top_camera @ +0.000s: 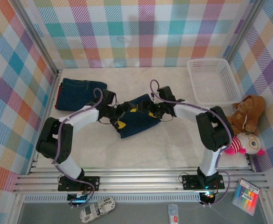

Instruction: Fold and stack the skirts

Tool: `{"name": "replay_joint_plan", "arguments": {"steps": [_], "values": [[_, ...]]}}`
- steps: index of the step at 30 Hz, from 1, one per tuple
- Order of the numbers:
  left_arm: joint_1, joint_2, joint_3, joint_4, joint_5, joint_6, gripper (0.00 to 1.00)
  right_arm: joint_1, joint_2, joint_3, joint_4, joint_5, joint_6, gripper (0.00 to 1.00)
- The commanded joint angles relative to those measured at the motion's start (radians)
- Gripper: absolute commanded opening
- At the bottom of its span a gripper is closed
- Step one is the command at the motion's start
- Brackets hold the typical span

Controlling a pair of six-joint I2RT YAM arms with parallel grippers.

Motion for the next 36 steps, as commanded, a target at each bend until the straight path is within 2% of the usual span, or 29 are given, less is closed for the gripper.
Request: {"name": "replay_joint_plan", "arguments": {"steps": [1, 3, 7, 10, 12, 14, 18, 21, 26, 29, 32, 36], "values": [[-0.02, -0.005, -0.05, 0.078, -0.023, -0.088, 1.0, 0.006, 0.03, -0.033, 0.04, -0.019, 0.033, 0.99], [-0.034, 0.007, -0.103, 0.098, -0.038, -0.104, 1.0, 0.005, 0.044, -0.056, 0.05, -0.016, 0.059, 0.99], [-0.045, 0.043, -0.205, 0.018, -0.119, -0.056, 1.0, 0.006, 0.05, -0.117, 0.08, 0.003, 0.124, 0.99], [-0.019, 0.07, -0.242, 0.066, -0.083, -0.033, 1.0, 0.006, 0.032, -0.138, 0.091, 0.015, 0.149, 0.99], [-0.016, 0.075, -0.212, 0.093, -0.026, -0.012, 1.0, 0.005, 0.01, -0.133, 0.09, 0.012, 0.15, 0.99], [-0.017, 0.046, -0.155, 0.036, -0.032, 0.03, 1.0, 0.005, -0.017, -0.119, 0.081, 0.013, 0.145, 0.99], [-0.006, -0.081, -0.068, -0.141, -0.194, 0.096, 1.0, 0.009, -0.075, -0.099, 0.083, 0.02, 0.127, 0.99], [0.009, -0.124, -0.054, -0.223, -0.286, 0.069, 1.0, 0.012, -0.079, -0.09, 0.092, -0.008, 0.112, 0.99], [0.013, -0.039, -0.025, -0.17, -0.221, 0.087, 1.0, 0.015, -0.03, -0.069, 0.089, -0.071, 0.091, 0.99], [0.016, 0.009, -0.025, -0.179, -0.244, 0.082, 1.0, 0.015, 0.027, -0.078, 0.075, -0.046, 0.106, 0.99], [0.02, 0.009, -0.029, -0.158, -0.222, 0.114, 1.0, 0.015, 0.074, -0.097, 0.077, -0.044, 0.125, 0.99], [0.034, -0.021, 0.011, -0.273, -0.301, 0.234, 1.0, 0.015, 0.061, -0.087, 0.076, -0.041, 0.127, 0.99]]}}
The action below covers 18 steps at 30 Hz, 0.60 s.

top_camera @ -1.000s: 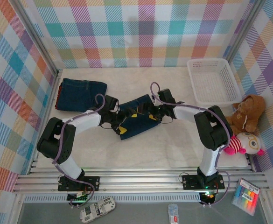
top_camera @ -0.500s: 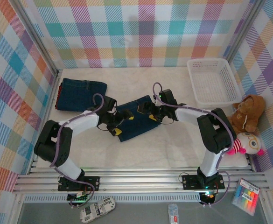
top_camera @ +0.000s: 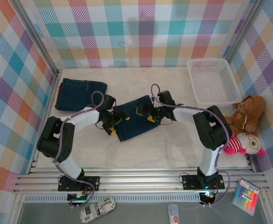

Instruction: Fold and stack the skirts

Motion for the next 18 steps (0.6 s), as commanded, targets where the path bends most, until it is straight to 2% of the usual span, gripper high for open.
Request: {"name": "replay_joint_plan", "arguments": {"steps": [1, 5, 13, 18], "values": [[0.025, -0.037, 0.039, -0.113, -0.069, 0.123, 0.99, 0.007, 0.016, 0.003, -0.057, 0.027, -0.001, 0.99], [0.06, -0.025, 0.036, -0.132, -0.094, 0.19, 0.92, 0.006, -0.029, 0.032, -0.119, 0.069, -0.045, 0.99], [0.081, 0.049, 0.038, -0.024, 0.002, 0.225, 0.77, 0.007, -0.041, 0.006, -0.101, 0.074, -0.014, 0.99], [0.08, 0.08, 0.035, 0.009, 0.02, 0.225, 0.67, 0.007, -0.045, -0.009, -0.088, 0.08, 0.003, 0.99]]}}
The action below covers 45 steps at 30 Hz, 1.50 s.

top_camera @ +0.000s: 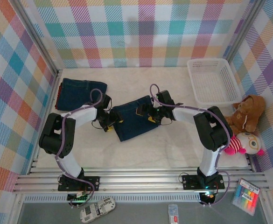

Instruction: Fold and stack the skirts

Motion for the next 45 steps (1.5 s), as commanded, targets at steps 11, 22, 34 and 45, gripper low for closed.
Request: {"name": "replay_joint_plan", "arguments": {"steps": [11, 22, 34, 45], "values": [[0.002, 0.025, -0.041, 0.14, 0.066, 0.003, 0.42, 0.002, -0.028, -0.029, -0.02, 0.03, 0.019, 0.99], [0.003, 0.048, -0.088, 0.16, 0.067, -0.023, 0.2, 0.002, -0.042, -0.034, 0.0, 0.038, 0.034, 0.99], [0.002, 0.058, -0.021, 0.053, -0.004, 0.037, 0.0, 0.032, -0.095, -0.089, 0.075, 0.053, 0.037, 0.99], [-0.006, 0.077, 0.122, -0.136, -0.116, 0.173, 0.0, 0.038, 0.023, 0.02, -0.02, 0.127, 0.119, 0.99]]}}
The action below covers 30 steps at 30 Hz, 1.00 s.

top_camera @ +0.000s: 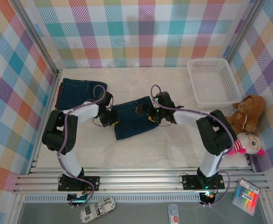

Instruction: Fold and stack the skirts

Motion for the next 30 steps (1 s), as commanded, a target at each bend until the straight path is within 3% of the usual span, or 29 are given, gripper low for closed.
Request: {"name": "replay_joint_plan", "arguments": {"steps": [1, 8, 13, 16, 24, 30], "values": [[-0.008, 0.026, 0.043, -0.09, -0.058, 0.055, 0.0, 0.004, 0.098, 0.067, -0.089, 0.017, 0.031, 0.99], [-0.037, 0.049, 0.164, -0.229, -0.179, 0.119, 0.0, 0.004, 0.033, 0.025, -0.06, 0.092, 0.051, 0.99], [-0.071, 0.05, 0.312, -0.376, -0.347, 0.192, 0.0, -0.002, -0.17, -0.034, -0.084, 0.346, -0.029, 0.99], [-0.086, 0.068, 0.429, -0.475, -0.484, 0.263, 0.0, -0.027, -0.254, -0.04, -0.14, 0.434, -0.065, 0.99], [-0.087, 0.195, 0.826, -0.701, -0.863, 0.503, 0.0, -0.091, -0.362, -0.059, -0.177, 0.398, -0.185, 0.99], [-0.07, 0.301, 1.081, -0.789, -0.981, 0.645, 0.0, -0.097, -0.348, -0.007, -0.271, 0.405, -0.222, 0.99]]}}
